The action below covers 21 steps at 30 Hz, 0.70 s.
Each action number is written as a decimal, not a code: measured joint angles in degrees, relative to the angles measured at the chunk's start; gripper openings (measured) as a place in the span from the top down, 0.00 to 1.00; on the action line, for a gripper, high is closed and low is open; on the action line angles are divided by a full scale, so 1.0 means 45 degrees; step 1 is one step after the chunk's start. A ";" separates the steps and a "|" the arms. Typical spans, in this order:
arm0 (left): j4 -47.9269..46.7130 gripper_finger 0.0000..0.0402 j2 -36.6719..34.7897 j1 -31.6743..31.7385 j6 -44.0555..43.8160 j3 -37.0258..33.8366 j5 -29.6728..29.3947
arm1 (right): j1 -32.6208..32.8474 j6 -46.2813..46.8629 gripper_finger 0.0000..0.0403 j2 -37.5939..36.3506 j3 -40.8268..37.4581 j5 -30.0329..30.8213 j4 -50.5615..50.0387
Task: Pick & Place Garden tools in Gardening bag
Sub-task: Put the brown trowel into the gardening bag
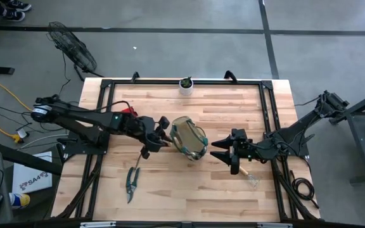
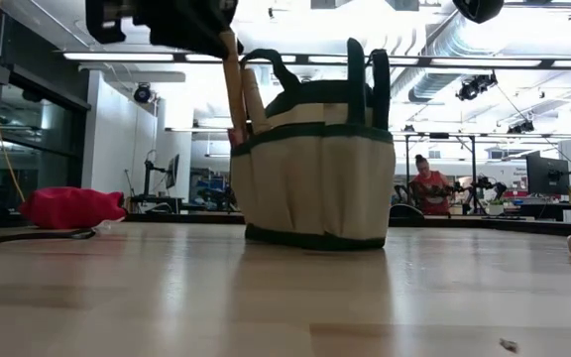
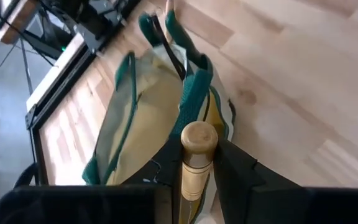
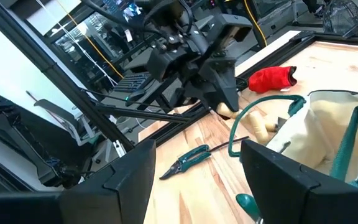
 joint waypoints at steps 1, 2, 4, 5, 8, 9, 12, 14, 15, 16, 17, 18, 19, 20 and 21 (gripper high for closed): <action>-0.0011 0.84 0.0060 0.0010 0.0143 -0.0010 0.0025 | 0.0000 0.0000 0.44 0.0000 0.0000 0.0000 0.0004; 0.0088 0.83 0.0137 0.0010 0.0259 -0.0007 0.0040 | -0.0001 0.0000 0.44 0.0004 0.0000 0.0000 0.0005; 0.0119 0.81 0.0249 0.0005 0.0405 -0.0006 0.0007 | -0.0002 0.0000 0.44 0.0000 0.0000 0.0000 0.0010; 0.0152 0.80 0.0301 0.0005 0.0433 -0.0010 -0.0047 | 0.0000 -0.0002 0.44 0.0000 0.0000 0.0000 0.0010; 0.0476 0.77 0.0363 0.0005 0.0511 -0.0005 -0.0137 | -0.0005 -0.0010 0.44 0.0000 0.0000 -0.0005 0.0010; 0.0525 0.76 0.0363 0.0005 0.0511 -0.0005 -0.0142 | -0.0004 -0.0010 0.44 0.0000 0.0000 -0.0005 0.0010; 0.0733 0.74 0.0363 0.0005 0.0507 -0.0005 -0.0142 | 0.0000 -0.0010 0.44 0.0000 0.0000 -0.0084 0.0010; 0.0668 0.72 0.0365 0.0005 0.0489 -0.0005 -0.0147 | 0.0000 -0.0015 0.44 0.0000 0.0000 -0.0212 0.0010; 0.0670 0.71 0.0368 0.0005 0.0446 -0.0005 -0.0146 | 0.0000 -0.0009 0.44 0.0000 0.0000 -0.0311 0.0010; 0.0671 0.70 0.0368 0.0005 0.0407 -0.0005 -0.0145 | 0.0000 0.0000 0.44 0.0000 0.0000 -0.0384 0.0010; 0.0675 0.69 0.0368 0.0005 0.0334 -0.0005 -0.0148 | 0.0000 0.0000 0.44 0.0000 0.0000 -0.0389 0.0010; 0.0675 0.68 0.0368 0.0005 0.0152 -0.0005 -0.0197 | 0.0000 0.0000 0.44 0.0000 0.0000 -0.0418 0.0010; 0.0670 0.67 0.0368 0.0005 -0.0043 -0.0005 -0.0356 | 0.0000 0.0000 0.44 0.0000 0.0000 -0.0426 0.0010; 0.0675 0.66 0.0368 0.0005 -0.0174 -0.0005 -0.0516 | 0.0000 0.0000 0.44 0.0001 0.0000 -0.0426 0.0014; 0.0680 0.64 0.0368 0.0005 -0.0187 -0.0005 -0.0680 | 0.0000 0.0000 0.44 0.0000 0.0000 -0.0427 0.0015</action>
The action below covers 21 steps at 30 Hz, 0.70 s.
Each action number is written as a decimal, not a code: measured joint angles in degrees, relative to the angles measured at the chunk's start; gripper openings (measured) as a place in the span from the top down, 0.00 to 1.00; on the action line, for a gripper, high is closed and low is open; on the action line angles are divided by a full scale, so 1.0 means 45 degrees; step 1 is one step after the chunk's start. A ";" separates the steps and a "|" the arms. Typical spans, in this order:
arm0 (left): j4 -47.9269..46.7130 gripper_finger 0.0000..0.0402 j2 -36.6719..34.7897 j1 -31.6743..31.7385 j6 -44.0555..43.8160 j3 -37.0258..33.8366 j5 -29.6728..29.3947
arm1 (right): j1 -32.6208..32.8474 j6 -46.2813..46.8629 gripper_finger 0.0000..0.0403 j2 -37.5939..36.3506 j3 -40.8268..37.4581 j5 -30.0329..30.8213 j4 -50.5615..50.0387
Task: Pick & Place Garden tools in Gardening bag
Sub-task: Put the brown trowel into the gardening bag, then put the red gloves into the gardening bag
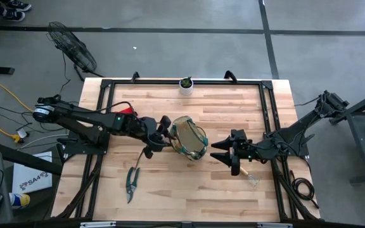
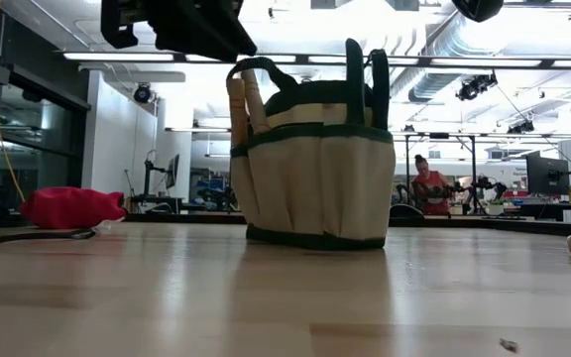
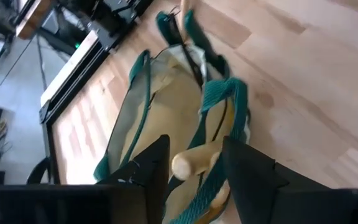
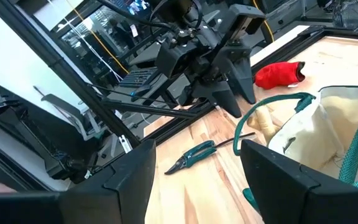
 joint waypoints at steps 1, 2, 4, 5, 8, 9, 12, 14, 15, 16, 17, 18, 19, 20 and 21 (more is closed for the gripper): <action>-0.0007 0.63 0.0000 0.0000 -0.0007 0.0000 -0.0167 | 0.0000 0.0000 0.44 0.0000 0.0000 0.0000 0.0000; -0.0010 0.62 -0.0017 0.0000 0.0013 0.0000 -0.0294 | 0.0000 0.0000 0.44 0.0000 0.0000 0.0000 0.0000; 0.0001 0.60 -0.0116 0.0005 0.0018 0.0000 -0.0451 | 0.0000 0.0005 0.44 0.0004 0.0000 0.0000 0.0000; 0.0007 0.59 -0.0205 0.0004 0.0018 0.0000 -0.0566 | 0.0000 0.0005 0.44 0.0000 0.0000 0.0000 0.0000; -0.0020 0.59 -0.0543 0.0000 0.0013 0.0000 -0.1004 | 0.0000 0.0040 0.44 0.0000 0.0000 0.0000 0.0000; -0.0024 0.60 -0.0717 0.0000 -0.0027 0.0000 -0.1129 | 0.0000 0.0078 0.44 0.0000 0.0000 -0.0005 0.0000; -0.0029 0.63 -0.1390 0.0000 -0.0622 0.0000 -0.1177 | 0.0000 0.0251 0.44 0.0000 0.0000 -0.0005 -0.0073; -0.0224 0.67 -0.1882 0.0000 -0.1375 0.0000 -0.1065 | 0.0000 0.0291 0.44 0.0000 0.0000 -0.0009 -0.0097; -0.0270 0.70 -0.2114 -0.0001 -0.1938 0.0000 -0.1060 | 0.0000 0.0296 0.44 0.0000 0.0000 -0.0010 -0.0097; -0.0341 0.73 -0.2345 -0.0005 -0.2675 0.0003 -0.1059 | 0.0000 0.0295 0.44 0.0000 0.0000 -0.0010 -0.0094; -0.0591 0.76 -0.2590 -0.0005 -0.3447 0.0005 -0.1054 | 0.0000 0.0295 0.44 0.0000 0.0000 -0.0006 -0.0097; -0.0929 0.80 -0.2835 -0.0005 -0.4209 0.0005 -0.1035 | 0.0000 0.0294 0.44 0.0000 0.0000 -0.0005 -0.0097; -0.1180 0.84 -0.3014 -0.0005 -0.4882 0.0005 -0.1030 | 0.0000 0.0294 0.44 0.0000 0.0000 -0.0005 -0.0097; -0.1523 0.89 -0.3204 -0.0005 -0.5447 0.0015 -0.1021 | 0.0000 0.0292 0.44 0.0001 0.0000 -0.0005 -0.0097; -0.2029 0.94 -0.3394 -0.0009 -0.5967 0.0015 -0.0963 | 0.0000 0.0296 0.44 0.0000 0.0000 -0.0005 -0.0097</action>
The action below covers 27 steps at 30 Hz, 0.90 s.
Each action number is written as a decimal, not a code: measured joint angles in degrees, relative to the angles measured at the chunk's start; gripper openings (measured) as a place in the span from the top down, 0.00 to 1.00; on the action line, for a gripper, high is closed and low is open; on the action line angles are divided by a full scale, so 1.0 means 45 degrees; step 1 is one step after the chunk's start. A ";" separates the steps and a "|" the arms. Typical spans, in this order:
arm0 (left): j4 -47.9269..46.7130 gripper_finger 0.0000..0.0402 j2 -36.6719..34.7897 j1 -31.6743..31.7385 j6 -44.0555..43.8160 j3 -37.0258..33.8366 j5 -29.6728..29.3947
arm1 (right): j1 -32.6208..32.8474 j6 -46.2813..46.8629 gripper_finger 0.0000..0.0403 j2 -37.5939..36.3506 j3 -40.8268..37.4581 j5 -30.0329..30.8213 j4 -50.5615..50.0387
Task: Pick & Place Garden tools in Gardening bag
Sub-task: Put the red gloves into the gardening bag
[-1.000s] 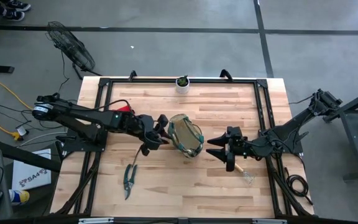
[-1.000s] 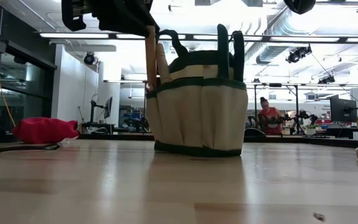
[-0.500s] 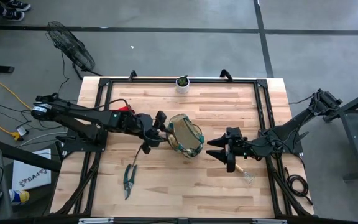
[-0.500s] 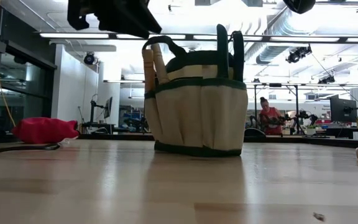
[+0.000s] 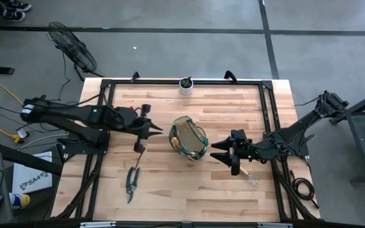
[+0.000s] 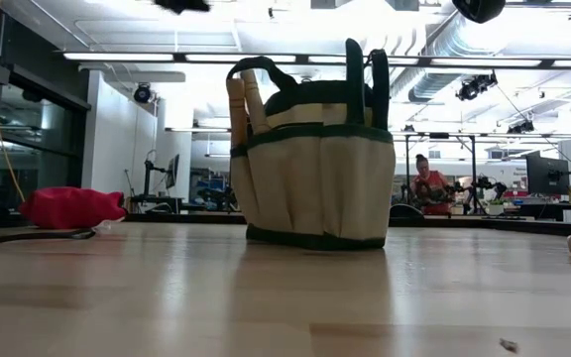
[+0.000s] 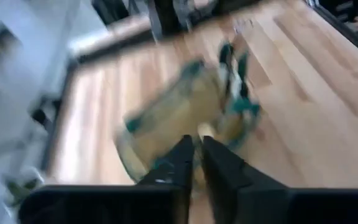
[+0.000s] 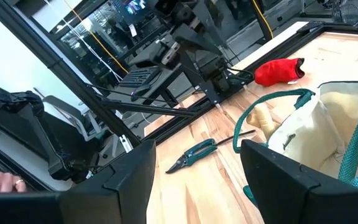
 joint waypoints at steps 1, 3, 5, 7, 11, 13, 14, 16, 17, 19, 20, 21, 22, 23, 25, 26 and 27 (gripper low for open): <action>-0.0514 0.97 -0.0171 0.0000 -0.0531 -0.0013 0.0175 | 0.0000 0.0000 0.44 0.0000 0.0000 0.0000 0.0000; -0.1088 0.98 -0.0409 0.0000 -0.1933 -0.0011 0.0287 | 0.0000 -0.0005 0.44 0.0000 0.0000 0.0000 0.0000; -0.1896 0.98 -0.0601 0.0000 -0.3392 -0.0005 0.0290 | 0.0000 0.0000 0.44 0.0000 0.0000 0.0002 0.0000; -0.2419 0.99 -0.0631 0.0000 -0.4646 -0.0005 0.0468 | 0.0000 0.0000 0.44 0.0000 0.0000 0.0000 0.0000; -0.3693 1.00 -0.0617 -0.0005 -0.6617 -0.0015 0.0815 | 0.0000 0.0053 0.44 0.0000 0.0000 0.0005 0.0007; -0.4125 1.00 -0.0538 -0.0005 -0.7036 -0.0015 0.0851 | 0.0000 0.0207 0.44 0.0000 0.0000 0.0004 0.0005; -0.4236 1.00 -0.0501 -0.0005 -0.7105 -0.0015 0.0851 | 0.0000 0.0252 0.44 0.0000 0.0000 0.0005 0.0005; -0.4211 1.00 -0.0484 -0.0005 -0.7102 -0.0019 0.0838 | 0.0000 0.0267 0.44 0.0000 0.0000 0.0005 0.0005; -0.4170 1.00 -0.0503 -0.0005 -0.7070 -0.0019 0.0801 | 0.0000 0.0253 0.44 0.0000 0.0000 0.0005 0.0005; -0.4115 1.00 -0.0506 -0.0005 -0.7066 -0.0019 0.0768 | -0.0002 0.0098 0.44 0.0000 0.0000 0.0005 0.0000; -0.4106 1.00 -0.0496 -0.0005 -0.7066 -0.0019 0.0753 | 0.0000 -0.0023 0.44 0.0000 0.0000 0.0005 0.0005; -0.4102 1.00 -0.0496 -0.0005 -0.7070 -0.0019 0.0749 | 0.0000 -0.0053 0.44 0.0000 0.0000 0.0005 0.0000; -0.4084 1.00 -0.0500 -0.0005 -0.7075 -0.0019 0.0745 | 0.0000 -0.0053 0.44 0.0000 0.0000 0.0005 0.0000; -0.4072 1.00 -0.0501 -0.0005 -0.7093 -0.0019 0.0744 | 0.0000 -0.0049 0.44 0.0000 0.0000 0.0005 0.0000; -0.4082 1.00 -0.0501 -0.0005 -0.7138 -0.0019 0.0700 | 0.0000 -0.0001 0.44 0.0000 0.0000 0.0005 0.0000; -0.4077 1.00 -0.0501 -0.0005 -0.7159 -0.0019 0.0640 | 0.0000 0.0034 0.44 0.0001 0.0000 0.0005 0.0000; -0.4077 1.00 -0.0501 -0.0005 -0.7163 -0.0019 0.0604 | -0.0002 0.0044 0.44 0.0000 0.0000 0.0005 0.0000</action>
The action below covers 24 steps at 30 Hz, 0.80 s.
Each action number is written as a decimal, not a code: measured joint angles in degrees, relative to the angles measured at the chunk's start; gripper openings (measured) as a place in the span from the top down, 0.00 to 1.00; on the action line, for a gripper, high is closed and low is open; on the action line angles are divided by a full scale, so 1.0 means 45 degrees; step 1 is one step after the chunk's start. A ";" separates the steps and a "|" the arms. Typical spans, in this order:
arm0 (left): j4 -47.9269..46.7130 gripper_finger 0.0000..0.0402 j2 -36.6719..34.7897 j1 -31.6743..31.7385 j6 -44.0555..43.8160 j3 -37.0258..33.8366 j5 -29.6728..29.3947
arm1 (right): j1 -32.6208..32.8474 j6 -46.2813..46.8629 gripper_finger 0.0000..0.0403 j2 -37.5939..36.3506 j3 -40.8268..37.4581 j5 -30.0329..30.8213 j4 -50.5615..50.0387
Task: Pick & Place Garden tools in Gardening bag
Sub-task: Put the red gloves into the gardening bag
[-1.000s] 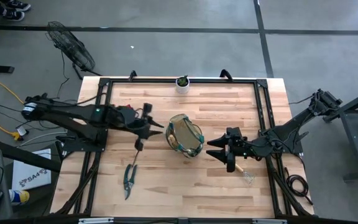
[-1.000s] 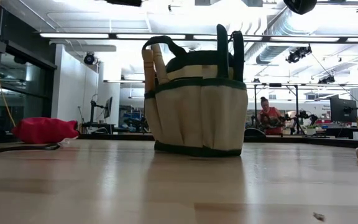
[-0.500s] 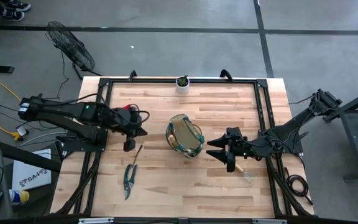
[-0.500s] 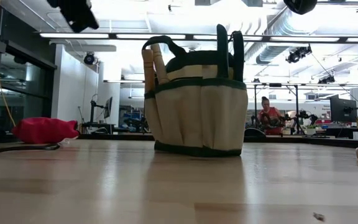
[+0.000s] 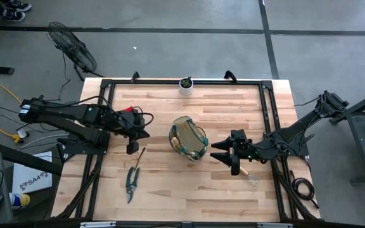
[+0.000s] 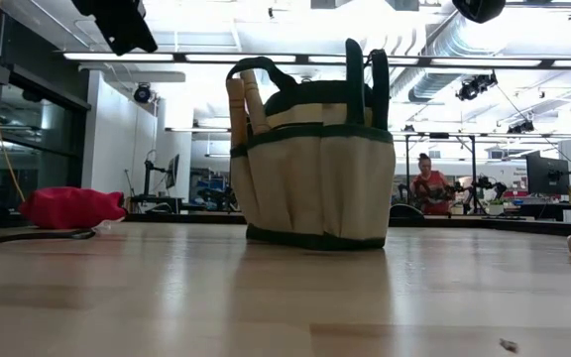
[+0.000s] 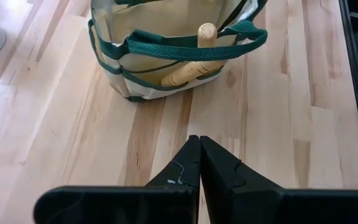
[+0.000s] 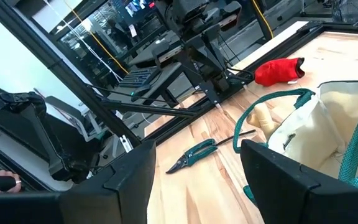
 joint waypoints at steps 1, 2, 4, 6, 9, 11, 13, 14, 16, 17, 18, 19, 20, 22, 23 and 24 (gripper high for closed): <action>0.0000 1.00 0.0000 0.0000 0.0000 0.0000 -0.0002 | 0.0002 0.0000 0.44 0.0000 0.0000 -0.0023 0.0001; 0.0000 1.00 0.0000 0.0000 0.0000 0.0000 -0.0006 | 0.0002 0.0004 0.44 0.0000 0.0000 -0.0129 0.0000; 0.0003 1.00 0.0000 0.0000 -0.0071 0.0000 -0.0121 | 0.0002 0.0005 0.44 0.0001 0.0000 -0.0324 0.0004; 0.0015 1.00 0.0000 0.0000 -0.0247 0.0000 -0.0290 | 0.0002 -0.0026 0.44 0.0029 0.0000 -0.0606 -0.0025; 0.0020 1.00 0.0000 0.0000 -0.0792 0.0000 -0.0553 | 0.0002 -0.0107 0.44 0.0049 0.0000 -0.1060 -0.0061; 0.0019 1.00 0.0000 0.0000 -0.1211 0.0000 -0.0764 | 0.0002 -0.0112 0.44 0.0049 0.0000 -0.1300 -0.0056; 0.0015 1.00 0.0000 0.0000 -0.1796 0.0000 -0.0940 | -0.0003 -0.0115 0.44 0.0049 0.0000 -0.1487 -0.0057; 0.0004 1.00 0.0000 0.0000 -0.2125 0.0000 -0.1041 | -0.0003 -0.0100 0.44 0.0049 0.0000 -0.1711 -0.0041; -0.0117 1.00 0.0000 0.0000 -0.2869 0.0000 -0.1266 | -0.0003 -0.0085 0.44 0.0049 0.0000 -0.2091 -0.0008; -0.0282 1.00 0.0000 0.0000 -0.3311 0.0000 -0.1569 | -0.0003 -0.0101 0.44 0.0049 0.0000 -0.2305 0.0000; -0.0553 1.00 0.0000 0.0000 -0.3840 0.0000 -0.1986 | -0.0003 -0.0115 0.44 0.0049 0.0000 -0.2435 0.0005; -0.0935 1.00 0.0000 0.0005 -0.4408 0.0000 -0.2513 | -0.0003 -0.0117 0.44 0.0049 0.0000 -0.2623 -0.0006; -0.1410 1.00 0.0000 0.0010 -0.5041 0.0000 -0.3038 | -0.0003 -0.0128 0.44 0.0049 0.0000 -0.2716 -0.0011; -0.2355 1.00 0.0000 0.0019 -0.6332 0.0000 -0.3966 | 0.0002 -0.0136 0.44 0.0049 0.0000 -0.2954 -0.0080; -0.2811 1.00 0.0000 0.0077 -0.6921 0.0000 -0.4228 | 0.0001 -0.0136 0.44 0.0049 0.0000 -0.2991 -0.0087; -0.3233 1.00 0.0000 0.0227 -0.7438 0.0000 -0.4375 | -0.0015 -0.0136 0.44 0.0049 0.0000 -0.2986 -0.0087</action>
